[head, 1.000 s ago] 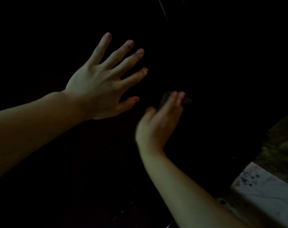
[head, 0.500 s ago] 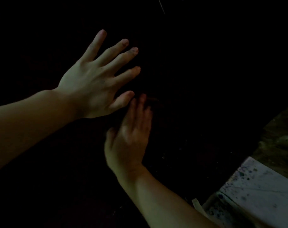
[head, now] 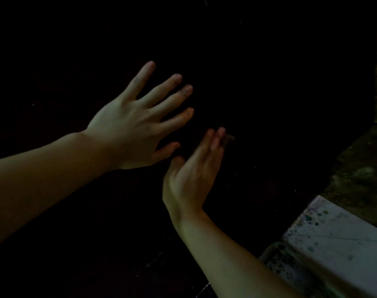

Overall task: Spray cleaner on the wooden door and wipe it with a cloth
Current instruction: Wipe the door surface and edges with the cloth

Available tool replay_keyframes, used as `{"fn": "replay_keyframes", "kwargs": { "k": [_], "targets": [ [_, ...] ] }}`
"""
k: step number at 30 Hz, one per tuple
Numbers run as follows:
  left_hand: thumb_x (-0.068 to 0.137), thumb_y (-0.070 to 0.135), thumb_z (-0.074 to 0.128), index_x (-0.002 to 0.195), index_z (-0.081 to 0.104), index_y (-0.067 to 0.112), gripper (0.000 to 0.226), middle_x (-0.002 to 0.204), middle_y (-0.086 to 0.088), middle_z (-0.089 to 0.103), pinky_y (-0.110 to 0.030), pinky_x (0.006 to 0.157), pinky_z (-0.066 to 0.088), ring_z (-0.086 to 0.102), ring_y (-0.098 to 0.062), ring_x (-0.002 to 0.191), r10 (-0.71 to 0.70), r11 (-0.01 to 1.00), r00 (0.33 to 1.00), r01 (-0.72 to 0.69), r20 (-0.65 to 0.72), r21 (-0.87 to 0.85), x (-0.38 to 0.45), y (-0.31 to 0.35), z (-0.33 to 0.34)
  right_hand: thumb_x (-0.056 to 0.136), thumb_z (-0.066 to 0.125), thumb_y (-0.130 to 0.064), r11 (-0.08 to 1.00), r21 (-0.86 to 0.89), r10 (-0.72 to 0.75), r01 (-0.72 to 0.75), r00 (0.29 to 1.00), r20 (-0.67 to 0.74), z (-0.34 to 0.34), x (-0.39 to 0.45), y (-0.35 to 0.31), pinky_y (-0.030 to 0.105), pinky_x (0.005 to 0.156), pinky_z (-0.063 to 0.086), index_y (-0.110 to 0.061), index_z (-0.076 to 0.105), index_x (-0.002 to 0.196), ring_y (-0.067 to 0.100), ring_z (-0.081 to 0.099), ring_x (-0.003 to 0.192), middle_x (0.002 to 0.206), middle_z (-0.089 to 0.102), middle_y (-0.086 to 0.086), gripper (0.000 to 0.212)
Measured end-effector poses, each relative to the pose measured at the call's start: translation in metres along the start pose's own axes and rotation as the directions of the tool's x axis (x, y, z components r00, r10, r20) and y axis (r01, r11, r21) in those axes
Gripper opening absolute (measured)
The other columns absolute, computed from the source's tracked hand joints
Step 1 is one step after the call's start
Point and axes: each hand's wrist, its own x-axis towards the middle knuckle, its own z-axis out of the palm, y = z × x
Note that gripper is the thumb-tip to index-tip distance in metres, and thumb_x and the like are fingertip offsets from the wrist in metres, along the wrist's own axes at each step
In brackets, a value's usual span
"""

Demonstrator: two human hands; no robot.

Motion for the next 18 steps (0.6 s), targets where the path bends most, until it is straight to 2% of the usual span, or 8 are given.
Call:
{"fn": "replay_keyframes", "kwargs": {
  "k": [2,4,7,9,11,15,17,18],
  "targets": [
    [0.093,0.052,0.026,0.146,0.035,0.016,0.065,0.156,-0.017,0.023,-0.063,0.114,0.008,0.015,-0.037,0.145,0.005,1.000,1.000,-0.006,-0.029,-0.009,0.001,0.000,0.000,0.092,0.039,-0.032,0.993,-0.010,-0.119,0.119,0.993,-0.012,0.001,0.007,-0.008,0.047,0.118,0.018,0.002,0.029,0.145,0.031,0.017,0.146,0.156,0.019,0.019,0.064],
    [0.093,0.051,0.028,0.147,0.035,0.015,0.065,0.156,-0.017,0.023,-0.063,0.114,0.008,0.015,-0.038,0.145,0.017,1.000,0.999,-0.017,-0.031,-0.001,0.000,0.000,0.001,0.091,0.042,-0.032,0.988,-0.018,-0.152,0.152,0.988,-0.004,0.000,0.008,0.005,0.044,0.119,0.016,0.000,0.030,0.146,0.029,0.018,0.146,0.156,0.020,0.017,0.065],
    [0.092,0.055,0.027,0.148,0.031,0.016,0.068,0.157,-0.017,0.020,-0.063,0.114,0.007,0.011,-0.038,0.146,0.014,0.999,1.000,-0.014,-0.003,0.033,0.000,0.002,0.001,0.083,0.035,-0.029,0.995,-0.044,0.089,-0.091,0.995,-0.045,-0.007,0.003,0.047,0.037,0.120,0.010,-0.002,0.025,0.148,0.028,0.019,0.145,0.157,0.018,0.017,0.071],
    [0.092,0.057,0.024,0.149,0.028,0.017,0.070,0.157,-0.017,0.018,-0.063,0.113,0.007,0.008,-0.038,0.146,0.024,0.999,1.000,-0.025,0.015,0.039,0.002,0.003,0.001,0.085,0.030,-0.029,0.941,0.000,0.338,-0.339,0.939,-0.069,-0.011,0.005,0.063,0.032,0.118,0.007,-0.005,0.019,0.150,0.029,0.016,0.145,0.159,0.013,0.014,0.070],
    [0.092,0.057,0.024,0.150,0.026,0.018,0.070,0.158,-0.017,0.016,-0.063,0.114,0.006,0.007,-0.038,0.146,0.038,0.998,0.999,-0.038,0.019,0.051,0.002,0.006,0.001,0.086,0.026,-0.031,0.906,0.020,0.423,-0.423,0.905,-0.052,-0.011,0.012,0.060,0.031,0.118,0.005,-0.008,0.013,0.151,0.029,0.012,0.146,0.160,0.007,0.010,0.070],
    [0.092,0.057,0.024,0.150,0.025,0.019,0.069,0.158,-0.017,0.014,-0.062,0.114,0.005,0.006,-0.038,0.146,0.054,0.996,0.998,-0.055,0.012,0.075,0.003,0.010,0.003,0.085,0.030,-0.029,0.997,0.031,0.072,-0.071,0.997,-0.022,-0.012,0.033,0.033,0.034,0.120,0.005,-0.005,0.020,0.150,0.026,0.012,0.147,0.159,0.012,0.012,0.070],
    [0.092,0.059,0.025,0.150,0.027,0.019,0.070,0.158,-0.017,0.016,-0.062,0.114,0.006,0.007,-0.038,0.146,0.063,0.996,0.998,-0.064,0.014,0.065,0.005,0.009,0.002,0.084,0.033,-0.027,0.999,0.043,0.033,-0.031,0.999,-0.029,-0.010,0.037,0.036,0.035,0.121,0.007,-0.006,0.024,0.149,0.025,0.014,0.147,0.159,0.016,0.012,0.069],
    [0.092,0.059,0.025,0.150,0.026,0.019,0.070,0.158,-0.017,0.015,-0.062,0.114,0.005,0.006,-0.038,0.146,0.068,0.995,0.997,-0.069,0.020,0.066,0.005,0.009,0.002,0.084,0.033,-0.028,0.996,0.034,0.085,-0.083,0.995,-0.056,-0.009,0.035,0.044,0.036,0.120,0.010,-0.007,0.025,0.149,0.025,0.016,0.146,0.158,0.017,0.011,0.069]
  ]
}}
